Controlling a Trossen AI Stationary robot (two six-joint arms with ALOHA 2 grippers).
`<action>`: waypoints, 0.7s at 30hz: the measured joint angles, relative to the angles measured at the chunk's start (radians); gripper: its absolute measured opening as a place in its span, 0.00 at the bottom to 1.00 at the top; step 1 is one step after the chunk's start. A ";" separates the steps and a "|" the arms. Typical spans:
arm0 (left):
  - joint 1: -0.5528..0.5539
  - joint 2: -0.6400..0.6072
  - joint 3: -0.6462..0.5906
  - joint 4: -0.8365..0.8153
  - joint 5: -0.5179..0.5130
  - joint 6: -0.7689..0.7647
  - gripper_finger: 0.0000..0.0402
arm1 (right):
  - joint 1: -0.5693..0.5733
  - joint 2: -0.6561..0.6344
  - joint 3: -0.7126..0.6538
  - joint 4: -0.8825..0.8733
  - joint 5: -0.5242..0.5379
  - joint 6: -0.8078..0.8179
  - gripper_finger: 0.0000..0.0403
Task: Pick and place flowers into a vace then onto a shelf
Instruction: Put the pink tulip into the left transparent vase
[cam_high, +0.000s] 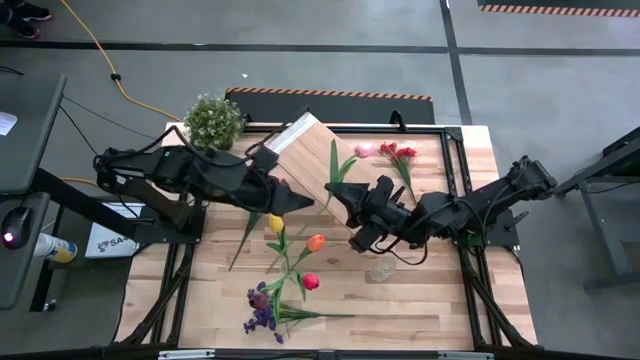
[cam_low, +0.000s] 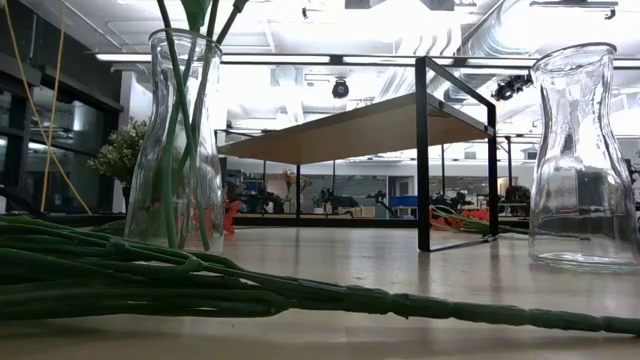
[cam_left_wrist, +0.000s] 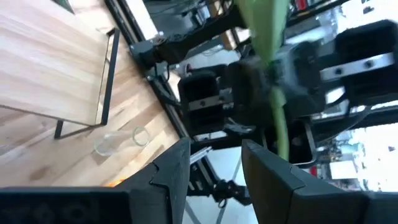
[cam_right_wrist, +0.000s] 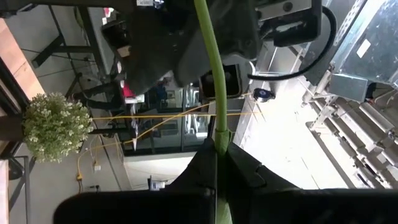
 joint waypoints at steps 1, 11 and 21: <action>0.000 -0.003 0.000 0.002 -0.007 0.000 0.45 | 0.000 0.000 0.000 -0.001 0.000 0.000 0.01; 0.000 -0.015 0.000 -0.002 -0.026 0.008 0.45 | 0.000 0.000 0.000 0.000 0.003 0.005 0.01; 0.000 -0.017 0.000 0.013 -0.050 0.008 0.45 | 0.000 0.000 0.000 -0.001 0.011 0.024 0.01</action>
